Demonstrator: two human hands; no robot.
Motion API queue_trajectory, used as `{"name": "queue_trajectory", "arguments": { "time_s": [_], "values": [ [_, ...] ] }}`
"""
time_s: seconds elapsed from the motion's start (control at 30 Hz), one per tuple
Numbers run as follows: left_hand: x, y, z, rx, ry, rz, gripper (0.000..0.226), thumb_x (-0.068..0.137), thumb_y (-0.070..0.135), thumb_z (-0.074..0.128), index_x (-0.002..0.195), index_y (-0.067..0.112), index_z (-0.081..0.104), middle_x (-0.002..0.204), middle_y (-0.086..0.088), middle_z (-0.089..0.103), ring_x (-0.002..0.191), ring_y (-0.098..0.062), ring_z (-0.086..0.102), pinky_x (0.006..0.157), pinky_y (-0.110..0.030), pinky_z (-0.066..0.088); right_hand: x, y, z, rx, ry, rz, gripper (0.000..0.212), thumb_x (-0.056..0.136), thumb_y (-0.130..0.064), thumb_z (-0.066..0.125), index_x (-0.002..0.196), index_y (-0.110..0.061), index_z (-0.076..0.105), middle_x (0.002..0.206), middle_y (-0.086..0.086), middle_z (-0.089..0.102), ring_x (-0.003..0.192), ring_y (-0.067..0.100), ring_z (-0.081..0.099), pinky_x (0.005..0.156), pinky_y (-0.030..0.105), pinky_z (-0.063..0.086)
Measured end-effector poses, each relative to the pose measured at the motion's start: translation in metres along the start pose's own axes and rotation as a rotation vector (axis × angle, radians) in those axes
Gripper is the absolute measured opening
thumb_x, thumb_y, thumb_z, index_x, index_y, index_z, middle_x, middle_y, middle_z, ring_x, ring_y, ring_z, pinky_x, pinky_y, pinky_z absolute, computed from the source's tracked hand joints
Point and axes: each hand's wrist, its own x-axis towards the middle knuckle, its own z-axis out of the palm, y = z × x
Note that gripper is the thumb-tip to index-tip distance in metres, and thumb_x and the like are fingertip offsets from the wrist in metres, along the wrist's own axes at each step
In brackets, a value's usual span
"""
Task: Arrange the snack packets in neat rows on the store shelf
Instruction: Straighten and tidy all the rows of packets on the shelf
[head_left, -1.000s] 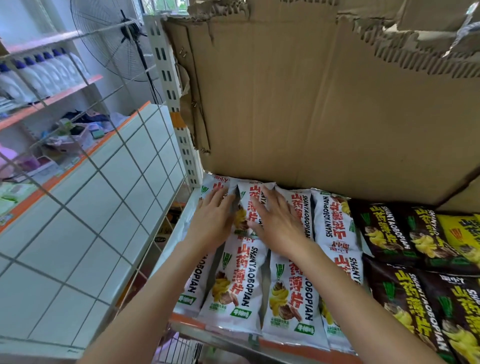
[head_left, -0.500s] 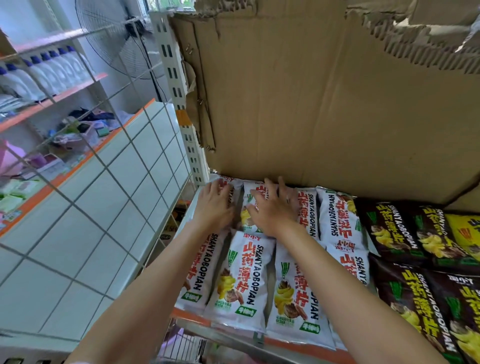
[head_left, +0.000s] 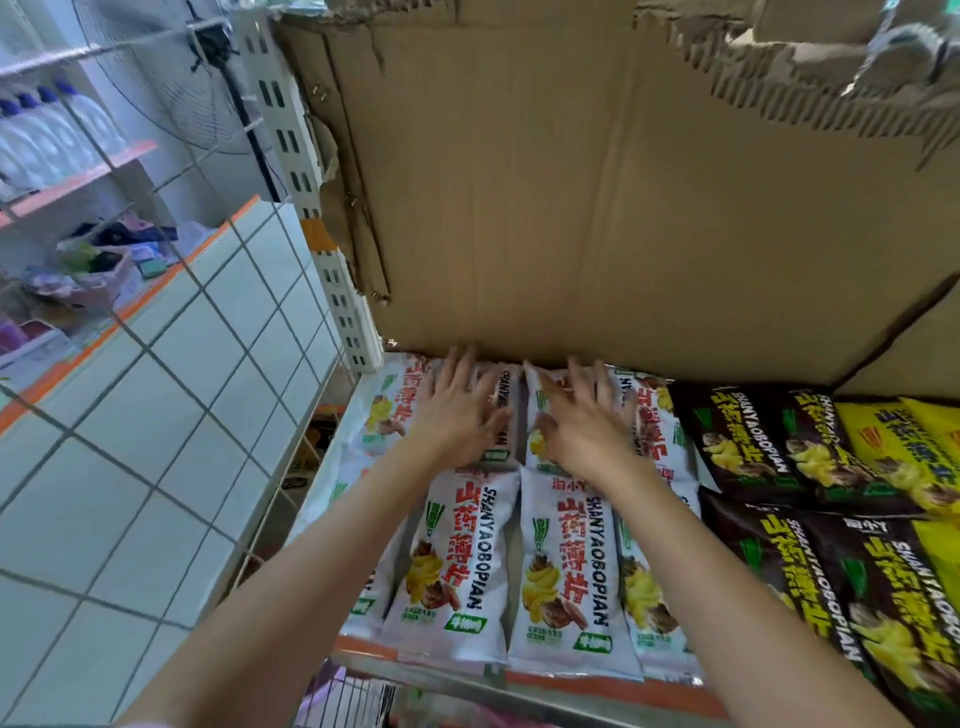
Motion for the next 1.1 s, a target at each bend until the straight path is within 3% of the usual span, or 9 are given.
{"name": "queue_trajectory", "arguments": {
  "time_s": [0.17, 0.33, 0.43, 0.53, 0.63, 0.73, 0.83, 0.9, 1.1],
  "values": [
    [-0.007, 0.000, 0.022, 0.095, -0.056, 0.088, 0.086, 0.072, 0.077, -0.011, 0.146, 0.036, -0.007, 0.148, 0.001, -0.030, 0.141, -0.023, -0.023, 0.115, -0.042, -0.014, -0.008, 0.008, 0.018, 0.035, -0.050, 0.099, 0.054, 0.095, -0.057, 0.014, 0.144, -0.046, -0.006, 0.155, -0.004, -0.020, 0.140, 0.027, -0.024, 0.106, 0.059, -0.016],
    [0.000, 0.002, 0.015, 0.107, -0.158, 0.057, 0.065, 0.091, 0.063, 0.017, 0.146, 0.039, -0.007, 0.154, -0.003, -0.024, 0.141, -0.022, -0.024, 0.116, -0.044, -0.011, 0.001, 0.014, 0.000, 0.165, -0.214, 0.082, 0.052, 0.095, -0.057, 0.021, 0.144, -0.048, 0.004, 0.155, -0.008, -0.020, 0.141, 0.027, -0.022, 0.109, 0.059, -0.012],
    [-0.004, 0.007, 0.001, 0.095, -0.213, 0.063, 0.059, 0.097, 0.053, 0.021, 0.148, 0.034, 0.000, 0.156, -0.004, -0.019, 0.142, -0.023, -0.020, 0.116, -0.043, -0.010, -0.031, 0.016, -0.015, 0.180, -0.173, -0.006, 0.048, 0.098, -0.051, 0.020, 0.145, -0.046, 0.010, 0.155, -0.009, -0.018, 0.142, 0.021, -0.019, 0.113, 0.054, -0.010],
    [-0.035, 0.012, -0.007, -0.015, -0.103, 0.062, 0.056, 0.100, 0.039, 0.028, 0.150, 0.022, 0.009, 0.158, -0.003, -0.007, 0.144, -0.021, -0.013, 0.116, -0.038, -0.008, -0.083, 0.000, -0.010, 0.168, -0.075, -0.090, 0.049, 0.098, -0.050, 0.019, 0.146, -0.040, 0.015, 0.155, -0.012, -0.015, 0.141, 0.013, -0.022, 0.111, 0.049, -0.014],
    [-0.087, 0.016, -0.005, -0.093, 0.001, 0.089, 0.055, 0.100, 0.030, 0.031, 0.150, 0.019, 0.012, 0.158, 0.000, -0.002, 0.144, -0.016, -0.011, 0.115, -0.033, -0.010, -0.113, -0.018, 0.015, 0.059, -0.075, -0.079, 0.064, 0.089, -0.061, 0.003, 0.147, -0.037, -0.002, 0.156, -0.010, -0.016, 0.140, 0.013, -0.025, 0.111, 0.047, -0.017],
    [-0.121, 0.022, 0.007, -0.043, -0.022, 0.111, 0.058, 0.098, 0.042, 0.021, 0.150, 0.022, 0.005, 0.157, 0.002, -0.011, 0.143, -0.014, -0.016, 0.112, -0.029, -0.016, -0.113, -0.019, 0.030, -0.018, -0.054, -0.029, 0.070, 0.080, -0.063, -0.008, 0.146, -0.039, -0.007, 0.156, -0.010, -0.016, 0.141, 0.017, -0.024, 0.111, 0.048, -0.015],
    [-0.138, 0.022, 0.028, 0.043, -0.083, 0.090, 0.070, 0.084, 0.066, 0.000, 0.142, 0.034, -0.019, 0.149, 0.005, -0.031, 0.137, -0.016, -0.032, 0.112, -0.035, -0.020, -0.109, -0.020, 0.027, -0.018, -0.073, -0.012, 0.057, 0.093, -0.059, 0.014, 0.146, -0.042, 0.003, 0.157, -0.009, -0.010, 0.142, 0.022, -0.017, 0.113, 0.051, -0.011],
    [-0.139, 0.020, 0.035, 0.040, -0.080, 0.061, 0.077, 0.070, 0.076, -0.009, 0.138, 0.044, -0.022, 0.148, 0.008, -0.034, 0.135, -0.018, -0.035, 0.115, -0.041, -0.015, -0.106, -0.022, 0.023, -0.027, -0.092, -0.024, 0.057, 0.094, -0.056, 0.021, 0.147, -0.041, 0.006, 0.157, -0.007, -0.007, 0.143, 0.024, -0.012, 0.113, 0.052, -0.009],
    [-0.147, 0.022, 0.023, 0.014, -0.024, 0.020, 0.077, 0.081, 0.072, 0.009, 0.145, 0.033, -0.012, 0.156, 0.003, -0.015, 0.141, -0.013, -0.021, 0.115, -0.034, -0.015, -0.113, -0.028, 0.015, 0.059, -0.060, -0.098, 0.057, 0.099, -0.045, 0.021, 0.150, -0.027, 0.004, 0.157, -0.001, -0.011, 0.143, 0.021, -0.016, 0.113, 0.050, -0.010]
  ]
}}
